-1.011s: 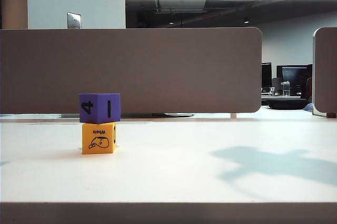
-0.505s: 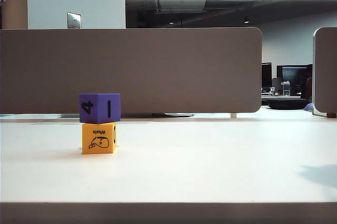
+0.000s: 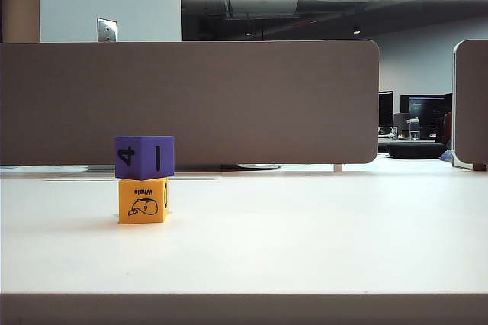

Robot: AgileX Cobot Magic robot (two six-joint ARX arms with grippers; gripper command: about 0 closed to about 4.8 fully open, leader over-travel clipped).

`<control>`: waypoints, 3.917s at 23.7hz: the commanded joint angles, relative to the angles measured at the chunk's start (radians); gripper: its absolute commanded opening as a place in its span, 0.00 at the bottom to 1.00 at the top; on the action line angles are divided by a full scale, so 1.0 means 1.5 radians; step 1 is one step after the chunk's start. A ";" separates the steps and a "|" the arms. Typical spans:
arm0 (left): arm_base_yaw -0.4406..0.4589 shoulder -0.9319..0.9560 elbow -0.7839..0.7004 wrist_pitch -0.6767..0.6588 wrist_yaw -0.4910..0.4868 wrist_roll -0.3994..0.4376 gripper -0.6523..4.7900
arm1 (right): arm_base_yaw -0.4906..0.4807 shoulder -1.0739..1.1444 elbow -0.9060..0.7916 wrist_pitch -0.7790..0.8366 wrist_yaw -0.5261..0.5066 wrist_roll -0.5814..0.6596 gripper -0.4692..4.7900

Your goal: Stack the letter block on the right onto the letter block on the left.

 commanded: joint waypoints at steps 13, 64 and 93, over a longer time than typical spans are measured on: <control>0.001 -0.040 -0.168 0.247 0.020 0.017 0.11 | -0.001 -0.197 -0.308 0.262 -0.132 0.004 0.08; 0.002 -0.275 -0.219 0.119 0.041 0.062 0.11 | -0.051 -0.321 -0.453 0.359 -0.145 -0.001 0.10; 0.169 -0.275 -0.219 0.119 0.045 0.062 0.11 | -0.363 -0.321 -0.454 0.359 -0.148 -0.001 0.10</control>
